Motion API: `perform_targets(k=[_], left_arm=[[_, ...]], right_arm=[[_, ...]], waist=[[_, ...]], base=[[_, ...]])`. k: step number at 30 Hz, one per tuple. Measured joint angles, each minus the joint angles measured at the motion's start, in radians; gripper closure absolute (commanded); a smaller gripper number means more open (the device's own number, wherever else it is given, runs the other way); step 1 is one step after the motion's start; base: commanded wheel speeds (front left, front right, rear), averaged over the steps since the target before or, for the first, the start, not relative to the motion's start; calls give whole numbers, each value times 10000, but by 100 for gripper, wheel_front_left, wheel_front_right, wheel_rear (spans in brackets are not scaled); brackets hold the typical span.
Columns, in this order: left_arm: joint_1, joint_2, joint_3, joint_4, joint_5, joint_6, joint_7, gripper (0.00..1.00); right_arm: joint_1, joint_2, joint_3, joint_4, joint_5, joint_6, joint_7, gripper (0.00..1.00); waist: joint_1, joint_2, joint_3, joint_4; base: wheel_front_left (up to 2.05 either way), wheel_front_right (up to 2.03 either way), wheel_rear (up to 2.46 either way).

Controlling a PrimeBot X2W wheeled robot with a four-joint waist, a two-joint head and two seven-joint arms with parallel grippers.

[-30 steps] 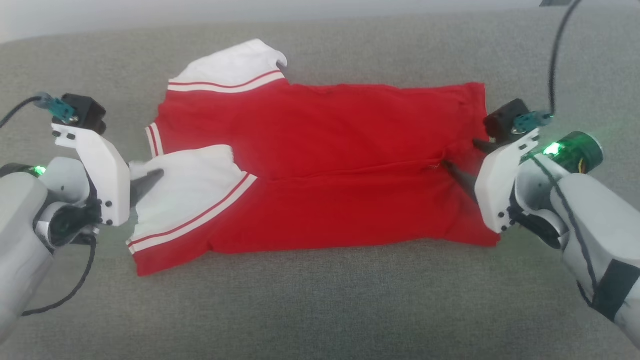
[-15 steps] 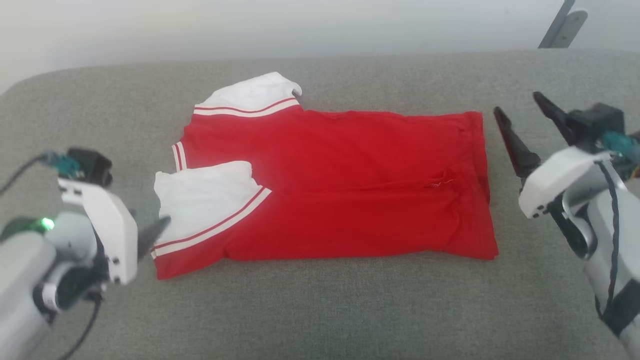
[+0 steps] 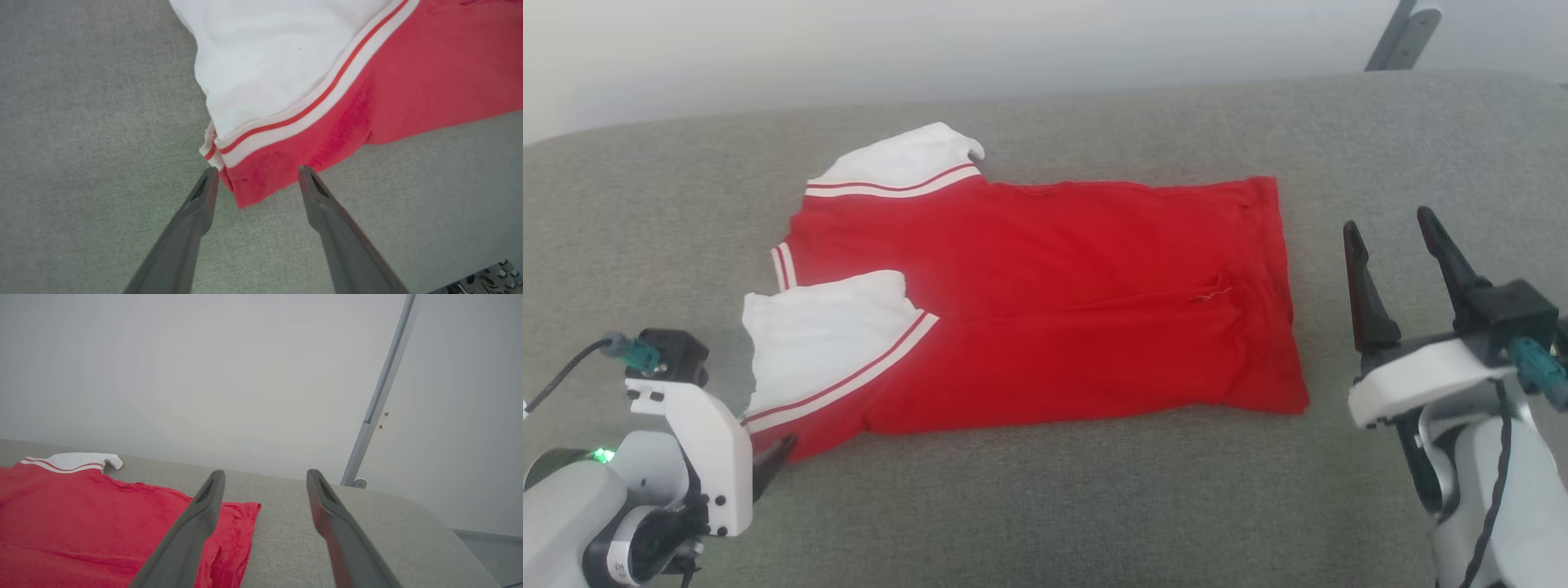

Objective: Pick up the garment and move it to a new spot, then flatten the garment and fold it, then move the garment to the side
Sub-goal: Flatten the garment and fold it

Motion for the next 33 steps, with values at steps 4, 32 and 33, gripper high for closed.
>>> perform_targets(k=[4, 32, 33], left_arm=[[124, -142, -19, 531, -82, 104, -12, 0], [-289, -1386, -117, 2368, -297, -746, -77, 100], [-310, -1423, -138, 2343, -282, -755, -86, 100]], right_arm=[[550, 330, -261, -591, -245, 0, 184, 0], [1176, -598, 1097, -366, 2002, 2, 4642, 0], [1109, -650, 1139, -293, 2151, -8, 4899, 0]], waist=[[0, 0, 114, -162], [-1, 0, 344, 143], [0, 0, 359, 195]], base=[[0, 0, 0], [0, 0, 0], [0, 0, 0]])
